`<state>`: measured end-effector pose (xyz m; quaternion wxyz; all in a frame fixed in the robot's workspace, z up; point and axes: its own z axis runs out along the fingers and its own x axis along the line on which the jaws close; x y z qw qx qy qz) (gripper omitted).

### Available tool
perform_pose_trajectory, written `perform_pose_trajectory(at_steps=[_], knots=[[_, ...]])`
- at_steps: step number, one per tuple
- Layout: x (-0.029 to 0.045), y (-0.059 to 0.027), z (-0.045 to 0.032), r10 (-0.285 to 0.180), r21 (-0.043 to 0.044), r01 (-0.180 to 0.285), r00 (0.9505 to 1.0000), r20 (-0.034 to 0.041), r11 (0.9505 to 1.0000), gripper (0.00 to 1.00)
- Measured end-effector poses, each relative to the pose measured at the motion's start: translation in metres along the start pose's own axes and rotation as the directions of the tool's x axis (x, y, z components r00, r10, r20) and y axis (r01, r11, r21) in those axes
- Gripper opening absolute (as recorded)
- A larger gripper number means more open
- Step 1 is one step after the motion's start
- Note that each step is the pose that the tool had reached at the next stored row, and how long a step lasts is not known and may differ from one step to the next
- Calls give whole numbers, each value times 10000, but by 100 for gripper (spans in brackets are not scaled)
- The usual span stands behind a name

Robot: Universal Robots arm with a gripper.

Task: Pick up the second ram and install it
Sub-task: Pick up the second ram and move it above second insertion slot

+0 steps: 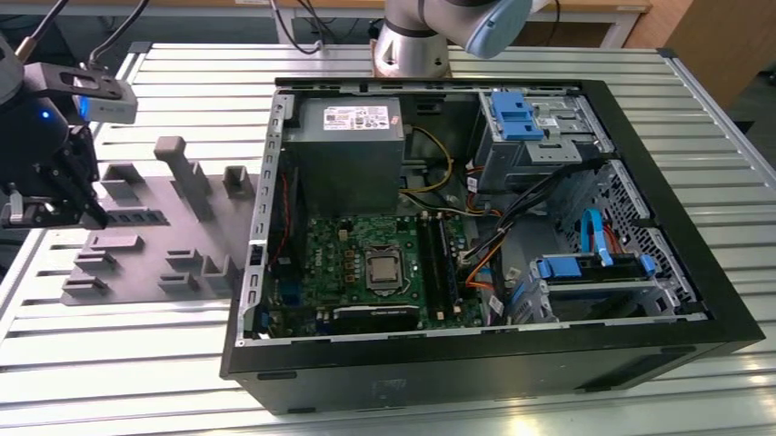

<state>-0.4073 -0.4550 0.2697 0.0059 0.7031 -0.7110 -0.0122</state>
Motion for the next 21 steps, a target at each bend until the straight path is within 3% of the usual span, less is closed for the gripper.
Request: perform_pose_trajectory(at_steps=[21], knots=[[-1, 4, -142, 0, 1, 0, 10000, 1, 10000, 14]])
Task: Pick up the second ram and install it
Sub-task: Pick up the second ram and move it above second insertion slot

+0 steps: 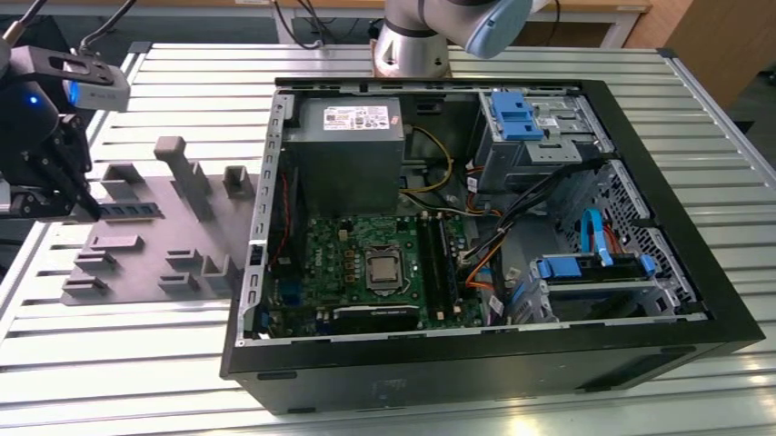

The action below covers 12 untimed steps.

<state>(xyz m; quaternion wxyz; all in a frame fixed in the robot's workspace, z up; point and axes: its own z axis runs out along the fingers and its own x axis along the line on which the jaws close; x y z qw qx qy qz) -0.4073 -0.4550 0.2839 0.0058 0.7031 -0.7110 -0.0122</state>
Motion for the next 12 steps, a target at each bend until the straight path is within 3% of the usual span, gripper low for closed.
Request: perform_pose_trajectory(at_steps=[12], knots=[[-1, 2, -65, 0, -1, 0, 10000, 0, 10000, 14]])
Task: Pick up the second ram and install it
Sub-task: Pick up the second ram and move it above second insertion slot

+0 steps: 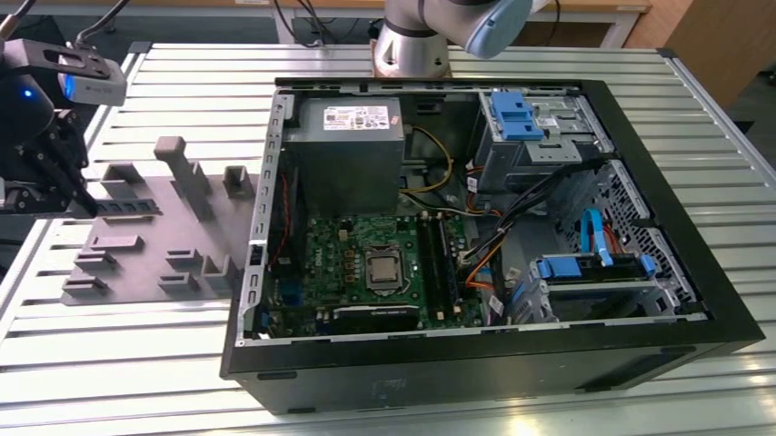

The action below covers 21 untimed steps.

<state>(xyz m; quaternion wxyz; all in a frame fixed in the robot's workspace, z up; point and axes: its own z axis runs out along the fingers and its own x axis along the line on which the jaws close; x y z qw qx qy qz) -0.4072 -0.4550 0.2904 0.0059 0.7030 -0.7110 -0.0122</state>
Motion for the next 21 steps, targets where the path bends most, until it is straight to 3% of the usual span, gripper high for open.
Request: perform_pose_trajectory(at_steps=[21], knots=[[-1, 3, -121, 0, 1, 0, 10000, 1, 10000, 14]])
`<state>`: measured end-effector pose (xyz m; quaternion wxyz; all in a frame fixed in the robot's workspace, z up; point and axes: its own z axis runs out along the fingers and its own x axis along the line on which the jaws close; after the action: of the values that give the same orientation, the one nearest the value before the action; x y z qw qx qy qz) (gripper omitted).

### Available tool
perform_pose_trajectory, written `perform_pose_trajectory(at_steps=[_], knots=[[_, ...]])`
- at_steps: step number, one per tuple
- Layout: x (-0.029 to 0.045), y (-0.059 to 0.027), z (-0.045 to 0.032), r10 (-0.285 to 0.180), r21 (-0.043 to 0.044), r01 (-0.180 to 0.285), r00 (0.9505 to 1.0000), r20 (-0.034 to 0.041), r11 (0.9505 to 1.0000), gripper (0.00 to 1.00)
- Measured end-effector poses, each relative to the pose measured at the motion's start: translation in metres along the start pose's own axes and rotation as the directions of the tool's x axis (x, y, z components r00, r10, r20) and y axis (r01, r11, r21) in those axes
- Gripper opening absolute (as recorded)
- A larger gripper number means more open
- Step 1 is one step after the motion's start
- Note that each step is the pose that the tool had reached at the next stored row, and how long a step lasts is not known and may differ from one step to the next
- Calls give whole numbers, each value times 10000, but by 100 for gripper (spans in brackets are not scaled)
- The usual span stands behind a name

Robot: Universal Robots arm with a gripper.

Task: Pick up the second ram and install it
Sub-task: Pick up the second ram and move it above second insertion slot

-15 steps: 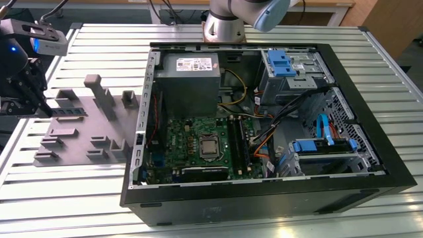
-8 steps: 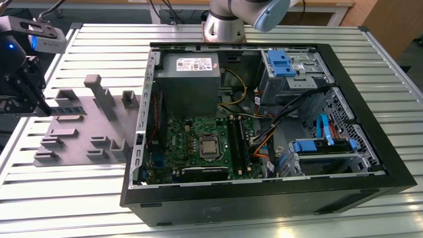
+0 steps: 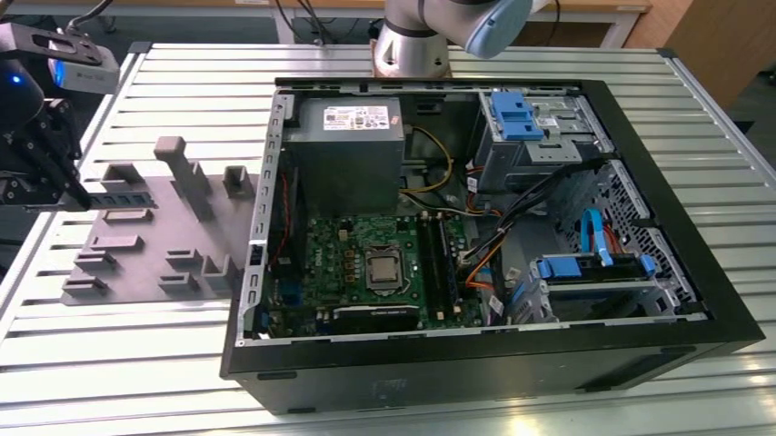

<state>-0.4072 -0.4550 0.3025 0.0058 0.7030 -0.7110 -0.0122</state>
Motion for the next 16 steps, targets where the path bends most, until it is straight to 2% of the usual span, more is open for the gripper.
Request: perform_pose_trajectory(at_steps=[16], knots=[[-1, 2, -73, 0, -1, 0, 10000, -1, 10000, 14]])
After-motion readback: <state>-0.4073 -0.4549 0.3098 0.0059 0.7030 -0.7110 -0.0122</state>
